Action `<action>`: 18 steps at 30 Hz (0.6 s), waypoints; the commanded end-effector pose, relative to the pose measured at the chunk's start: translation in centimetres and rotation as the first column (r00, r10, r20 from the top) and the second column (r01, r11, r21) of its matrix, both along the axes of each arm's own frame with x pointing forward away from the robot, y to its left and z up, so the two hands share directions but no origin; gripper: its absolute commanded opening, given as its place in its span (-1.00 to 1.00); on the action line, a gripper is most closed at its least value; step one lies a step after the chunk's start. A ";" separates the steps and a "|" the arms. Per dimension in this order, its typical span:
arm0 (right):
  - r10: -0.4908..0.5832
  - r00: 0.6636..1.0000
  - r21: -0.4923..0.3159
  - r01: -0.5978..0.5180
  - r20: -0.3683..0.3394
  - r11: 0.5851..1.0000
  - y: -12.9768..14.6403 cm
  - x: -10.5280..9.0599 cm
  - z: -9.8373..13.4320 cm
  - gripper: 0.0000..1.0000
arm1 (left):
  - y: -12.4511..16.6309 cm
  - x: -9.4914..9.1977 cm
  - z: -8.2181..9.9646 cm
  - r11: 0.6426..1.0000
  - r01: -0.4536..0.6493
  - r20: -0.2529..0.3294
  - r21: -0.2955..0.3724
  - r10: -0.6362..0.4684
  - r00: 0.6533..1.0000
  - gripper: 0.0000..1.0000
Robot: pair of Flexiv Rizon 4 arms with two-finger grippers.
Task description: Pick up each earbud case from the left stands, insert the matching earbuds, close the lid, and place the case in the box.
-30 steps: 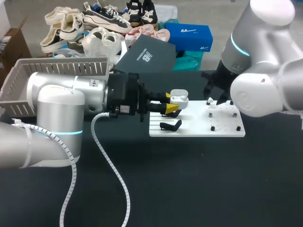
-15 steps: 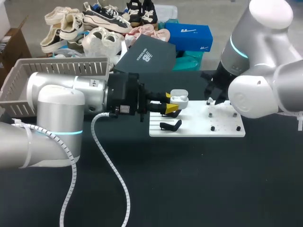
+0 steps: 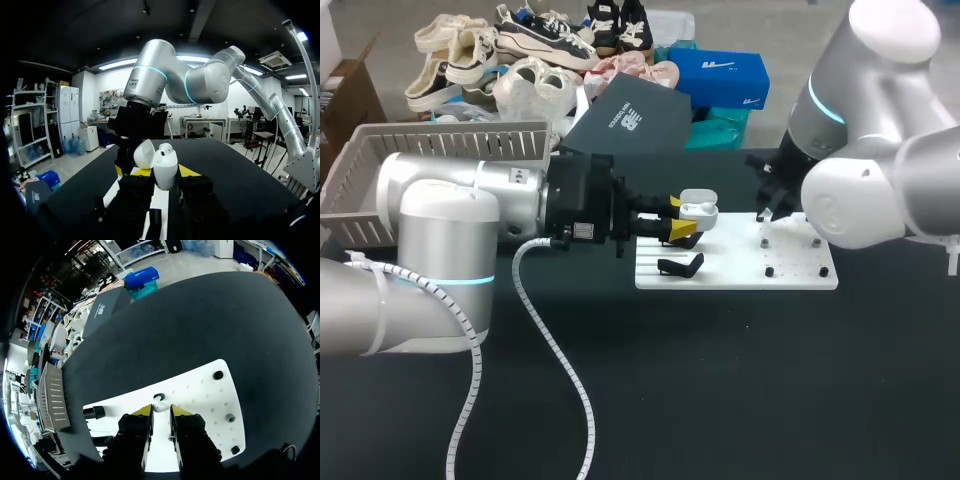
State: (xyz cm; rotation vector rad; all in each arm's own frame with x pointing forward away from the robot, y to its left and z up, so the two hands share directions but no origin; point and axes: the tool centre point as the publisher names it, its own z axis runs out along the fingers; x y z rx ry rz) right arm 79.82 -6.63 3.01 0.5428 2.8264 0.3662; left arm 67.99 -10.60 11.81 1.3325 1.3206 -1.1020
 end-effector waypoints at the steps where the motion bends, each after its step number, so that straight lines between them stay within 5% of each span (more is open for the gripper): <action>1: 0.005 1.000 0.000 -0.005 -0.011 1.000 0.1 0.4 -0.3 -0.56 | 0.0 -0.1 0.0 1.000 -0.003 0.002 -0.002 0.003 1.000 -1.00; 12: 0.014 1.000 -0.004 -0.014 -0.010 1.000 0.3 0.7 -0.6 -0.55 | 0.0 -0.1 0.0 1.000 -0.003 0.002 -0.002 0.003 1.000 -1.00; 18: 0.022 1.000 -0.005 -0.022 -0.011 1.000 0.4 0.8 -0.6 -0.90 | 0.0 -0.1 0.0 1.000 -0.003 0.002 -0.002 0.003 1.000 -1.00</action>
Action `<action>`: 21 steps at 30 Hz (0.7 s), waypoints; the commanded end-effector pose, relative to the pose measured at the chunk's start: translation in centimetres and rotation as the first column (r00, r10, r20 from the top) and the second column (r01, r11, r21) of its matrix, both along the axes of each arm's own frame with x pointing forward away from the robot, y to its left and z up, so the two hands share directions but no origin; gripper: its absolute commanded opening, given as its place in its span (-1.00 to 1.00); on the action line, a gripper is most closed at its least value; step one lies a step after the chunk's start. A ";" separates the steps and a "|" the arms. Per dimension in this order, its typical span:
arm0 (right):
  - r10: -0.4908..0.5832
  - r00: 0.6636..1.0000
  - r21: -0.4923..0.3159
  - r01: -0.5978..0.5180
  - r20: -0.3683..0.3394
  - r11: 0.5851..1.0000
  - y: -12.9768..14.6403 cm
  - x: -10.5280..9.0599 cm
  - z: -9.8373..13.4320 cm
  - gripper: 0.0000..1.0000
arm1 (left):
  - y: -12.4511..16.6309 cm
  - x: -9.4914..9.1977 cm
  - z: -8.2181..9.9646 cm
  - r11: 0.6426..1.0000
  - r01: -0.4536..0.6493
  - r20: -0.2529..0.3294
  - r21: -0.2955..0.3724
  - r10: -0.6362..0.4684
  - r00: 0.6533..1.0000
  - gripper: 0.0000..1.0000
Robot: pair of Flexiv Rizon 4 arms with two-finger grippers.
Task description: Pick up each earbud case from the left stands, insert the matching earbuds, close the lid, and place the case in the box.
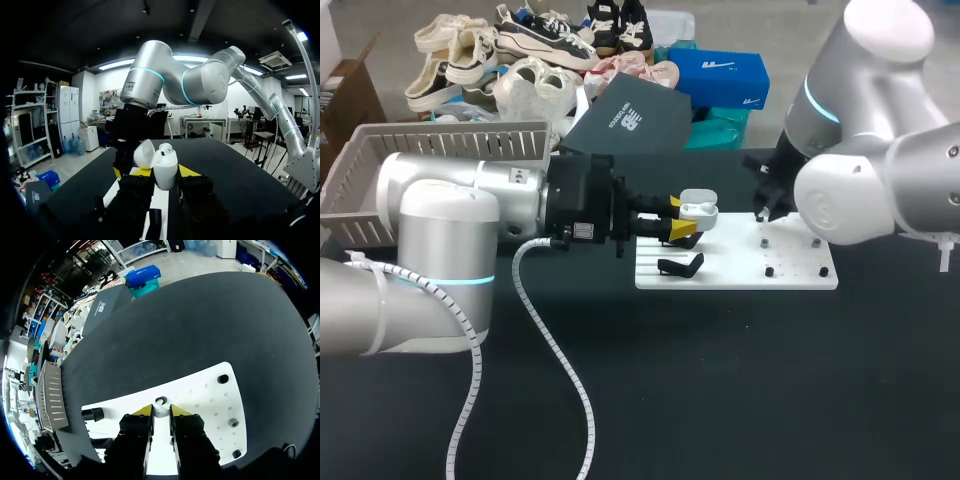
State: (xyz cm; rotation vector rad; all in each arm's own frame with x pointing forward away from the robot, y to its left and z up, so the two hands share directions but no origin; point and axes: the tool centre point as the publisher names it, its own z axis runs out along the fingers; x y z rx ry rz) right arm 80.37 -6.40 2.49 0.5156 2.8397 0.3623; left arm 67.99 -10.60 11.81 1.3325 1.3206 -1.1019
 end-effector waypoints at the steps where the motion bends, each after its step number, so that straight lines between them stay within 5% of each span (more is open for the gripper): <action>1: 0.003 1.000 -0.001 -0.003 -0.004 1.000 0.2 0.2 0.0 -1.00 | 0.0 -0.1 0.0 1.000 -0.003 0.002 -0.002 0.003 1.000 -1.00; 11: 0.001 1.000 -0.006 -0.001 0.002 1.000 -0.1 0.0 0.5 -1.00 | 0.0 -0.1 0.0 1.000 -0.003 0.002 -0.002 0.003 1.000 -1.00; 21: -0.018 0.998 -0.020 0.020 0.057 1.000 -1.1 -1.6 3.4 -1.00 | 0.0 -0.1 0.0 1.000 -0.003 0.002 -0.002 0.003 1.000 -1.00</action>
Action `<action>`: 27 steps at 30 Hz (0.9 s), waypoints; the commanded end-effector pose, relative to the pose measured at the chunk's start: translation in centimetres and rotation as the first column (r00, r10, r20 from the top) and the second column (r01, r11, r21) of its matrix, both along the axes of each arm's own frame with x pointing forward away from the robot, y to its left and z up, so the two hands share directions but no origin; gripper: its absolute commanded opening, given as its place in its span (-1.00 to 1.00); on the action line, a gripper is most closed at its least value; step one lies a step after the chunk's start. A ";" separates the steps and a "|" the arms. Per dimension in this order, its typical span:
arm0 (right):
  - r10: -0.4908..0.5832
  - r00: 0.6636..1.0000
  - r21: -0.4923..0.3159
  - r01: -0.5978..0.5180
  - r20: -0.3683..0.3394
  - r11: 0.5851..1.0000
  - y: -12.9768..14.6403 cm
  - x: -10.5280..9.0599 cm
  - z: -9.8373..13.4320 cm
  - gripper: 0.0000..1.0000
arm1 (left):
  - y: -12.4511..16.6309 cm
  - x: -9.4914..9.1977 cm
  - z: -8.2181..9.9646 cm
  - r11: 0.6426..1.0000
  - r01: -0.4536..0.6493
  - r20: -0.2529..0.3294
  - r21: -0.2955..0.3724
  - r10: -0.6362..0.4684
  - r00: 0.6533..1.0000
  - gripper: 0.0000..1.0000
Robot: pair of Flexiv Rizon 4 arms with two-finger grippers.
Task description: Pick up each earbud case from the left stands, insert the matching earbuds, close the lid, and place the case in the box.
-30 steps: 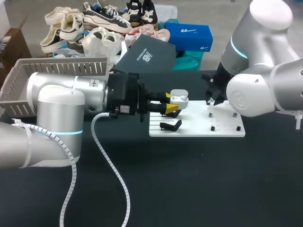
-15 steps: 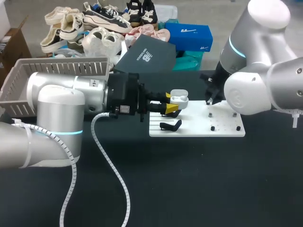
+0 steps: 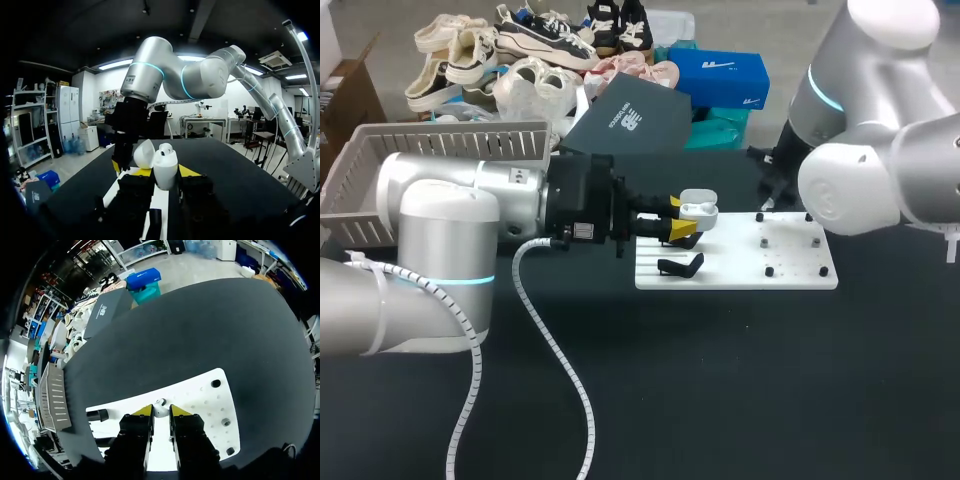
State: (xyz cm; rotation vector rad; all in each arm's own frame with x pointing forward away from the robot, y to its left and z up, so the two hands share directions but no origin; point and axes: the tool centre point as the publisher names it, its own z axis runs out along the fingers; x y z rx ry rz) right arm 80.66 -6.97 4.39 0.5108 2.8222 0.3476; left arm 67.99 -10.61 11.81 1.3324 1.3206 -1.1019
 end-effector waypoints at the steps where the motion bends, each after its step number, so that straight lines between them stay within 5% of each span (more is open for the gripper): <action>1: -0.020 0.999 -0.010 0.020 0.051 1.000 -0.7 -2.1 2.0 -1.00 | 0.0 -0.1 0.0 1.000 -0.003 0.002 -0.002 0.003 1.000 -1.00; 19: -0.066 0.973 -0.083 0.086 0.222 0.993 -0.8 -8.6 14.6 -1.00 | 0.0 -0.1 0.0 1.000 -0.003 0.002 -0.002 0.003 1.000 -1.00; 27: 0.004 0.979 -0.119 0.020 0.203 0.993 1.8 -11.6 17.8 -1.00 | 0.0 -0.1 0.0 1.000 -0.003 0.002 -0.002 0.003 1.000 -1.00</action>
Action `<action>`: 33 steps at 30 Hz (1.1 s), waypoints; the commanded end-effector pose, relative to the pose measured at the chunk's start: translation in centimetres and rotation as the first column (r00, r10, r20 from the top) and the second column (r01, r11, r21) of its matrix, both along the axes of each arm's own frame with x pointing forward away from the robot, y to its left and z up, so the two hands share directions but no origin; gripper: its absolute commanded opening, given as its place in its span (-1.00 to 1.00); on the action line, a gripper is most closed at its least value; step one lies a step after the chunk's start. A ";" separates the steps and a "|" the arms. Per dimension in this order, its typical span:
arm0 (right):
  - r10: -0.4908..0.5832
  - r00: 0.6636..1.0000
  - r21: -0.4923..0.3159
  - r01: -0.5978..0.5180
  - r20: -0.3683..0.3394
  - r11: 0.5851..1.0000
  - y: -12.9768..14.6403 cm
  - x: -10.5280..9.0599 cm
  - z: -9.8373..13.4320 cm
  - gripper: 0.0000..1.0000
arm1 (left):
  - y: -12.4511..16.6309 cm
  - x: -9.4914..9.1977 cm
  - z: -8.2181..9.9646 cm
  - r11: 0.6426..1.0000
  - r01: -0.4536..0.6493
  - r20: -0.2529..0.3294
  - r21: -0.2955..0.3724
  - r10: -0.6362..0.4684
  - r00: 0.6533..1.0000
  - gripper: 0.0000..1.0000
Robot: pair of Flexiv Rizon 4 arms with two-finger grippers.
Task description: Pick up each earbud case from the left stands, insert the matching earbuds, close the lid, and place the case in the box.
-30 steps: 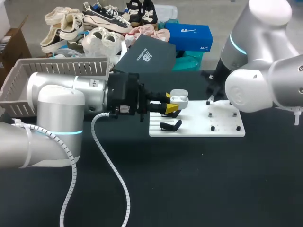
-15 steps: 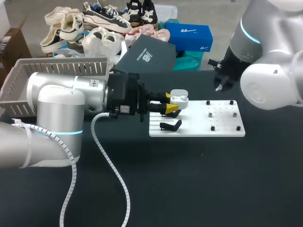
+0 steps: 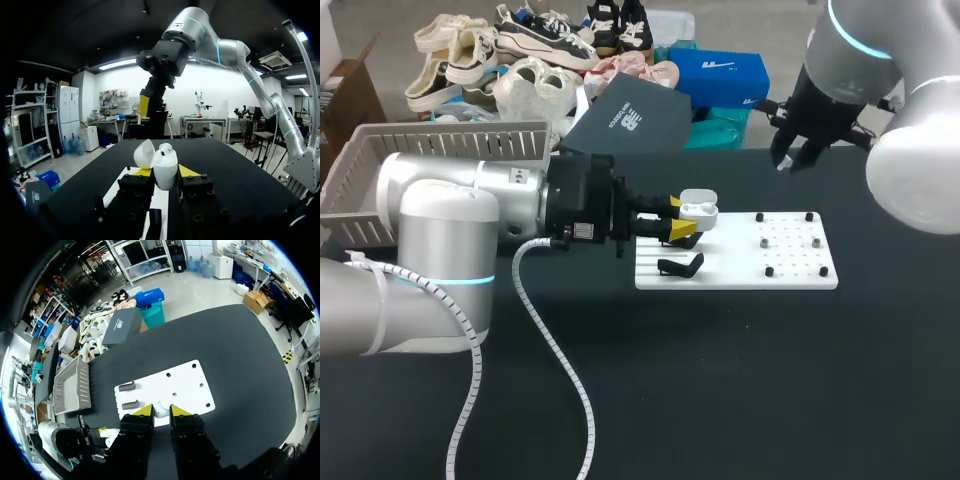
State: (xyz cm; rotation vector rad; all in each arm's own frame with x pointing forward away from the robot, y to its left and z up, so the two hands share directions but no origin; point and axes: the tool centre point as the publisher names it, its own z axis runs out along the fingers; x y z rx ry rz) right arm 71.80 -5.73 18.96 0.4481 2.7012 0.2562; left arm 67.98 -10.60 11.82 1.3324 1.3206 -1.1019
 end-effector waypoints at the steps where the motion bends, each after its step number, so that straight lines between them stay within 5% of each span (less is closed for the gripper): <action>1: 0.007 0.998 -0.040 -0.005 0.066 0.999 1.0 -3.1 3.5 -1.00 | 0.0 -0.1 0.0 1.000 -0.003 0.002 -0.002 0.003 1.000 -1.00; 17: 0.241 0.957 0.010 -0.243 -0.164 0.970 6.6 -5.8 2.9 -1.00 | 0.0 -0.1 0.0 1.000 -0.003 0.002 -0.002 0.003 1.000 -1.00; 33: 0.459 0.862 0.067 -0.456 -0.216 0.888 9.6 -6.9 1.7 -1.00 | 0.0 -0.1 0.0 1.000 -0.003 0.002 -0.002 0.003 1.000 -1.00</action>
